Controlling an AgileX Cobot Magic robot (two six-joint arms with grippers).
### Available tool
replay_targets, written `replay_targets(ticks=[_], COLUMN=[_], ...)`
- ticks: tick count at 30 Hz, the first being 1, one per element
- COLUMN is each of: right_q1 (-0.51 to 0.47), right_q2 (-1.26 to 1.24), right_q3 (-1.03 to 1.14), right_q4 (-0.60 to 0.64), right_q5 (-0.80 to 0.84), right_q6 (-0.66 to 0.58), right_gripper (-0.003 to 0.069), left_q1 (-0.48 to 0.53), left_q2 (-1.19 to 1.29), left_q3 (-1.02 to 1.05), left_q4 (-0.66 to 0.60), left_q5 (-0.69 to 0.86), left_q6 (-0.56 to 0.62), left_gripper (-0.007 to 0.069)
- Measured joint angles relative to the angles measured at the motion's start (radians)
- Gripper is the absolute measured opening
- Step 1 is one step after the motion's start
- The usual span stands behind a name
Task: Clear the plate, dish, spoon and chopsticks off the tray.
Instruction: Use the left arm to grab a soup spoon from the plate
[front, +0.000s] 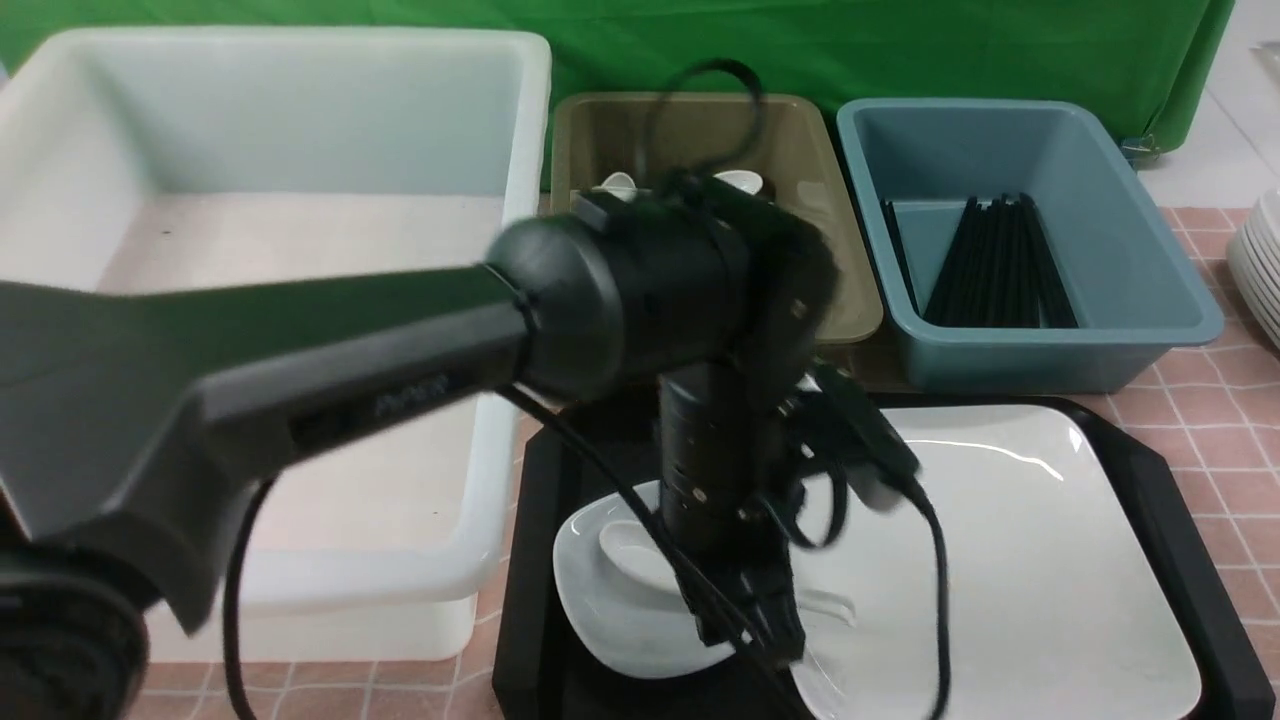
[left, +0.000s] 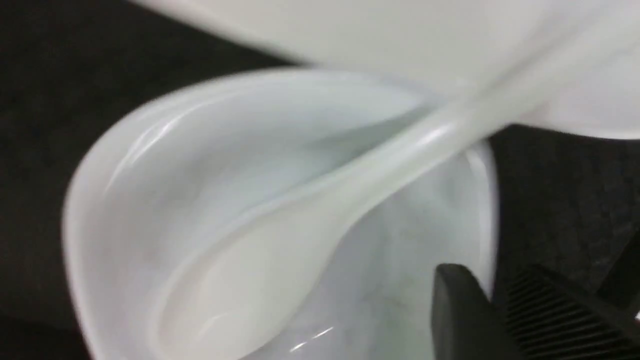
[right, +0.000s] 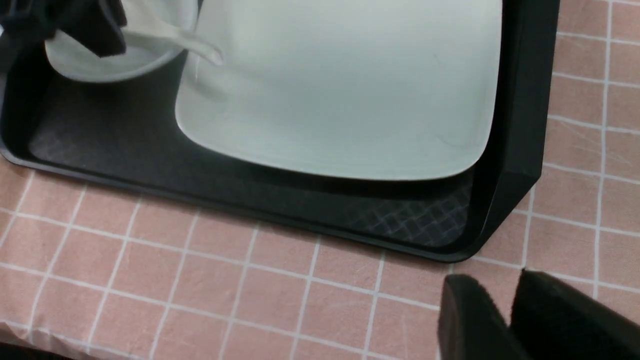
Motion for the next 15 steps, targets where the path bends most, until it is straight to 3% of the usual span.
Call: replay_targets(ticks=[2,7,10,15], right_q1=[0.0,0.0,0.0,0.0], right_q2=[0.0,0.0,0.0,0.0], right_q3=[0.0,0.0,0.0,0.0], right_q4=[0.0,0.0,0.0,0.0], right_q5=[0.0,0.0,0.001,-0.017], right_q6=[0.0,0.0,0.001,0.0], right_gripper=[0.0199,0.0199,0.0199,0.0199], left_q1=[-0.036,-0.04,-0.039,-0.038], left_q2=[0.0,0.0,0.0,0.0], left_q3=[0.0,0.0,0.0,0.0], left_q4=[-0.002,0.012,0.041,0.169], left_q5=[0.0,-0.064,-0.073,-0.086], left_q6=[0.04,0.075,0.075,0.099], left_gripper=[0.0022,0.0012,0.0052,0.0245])
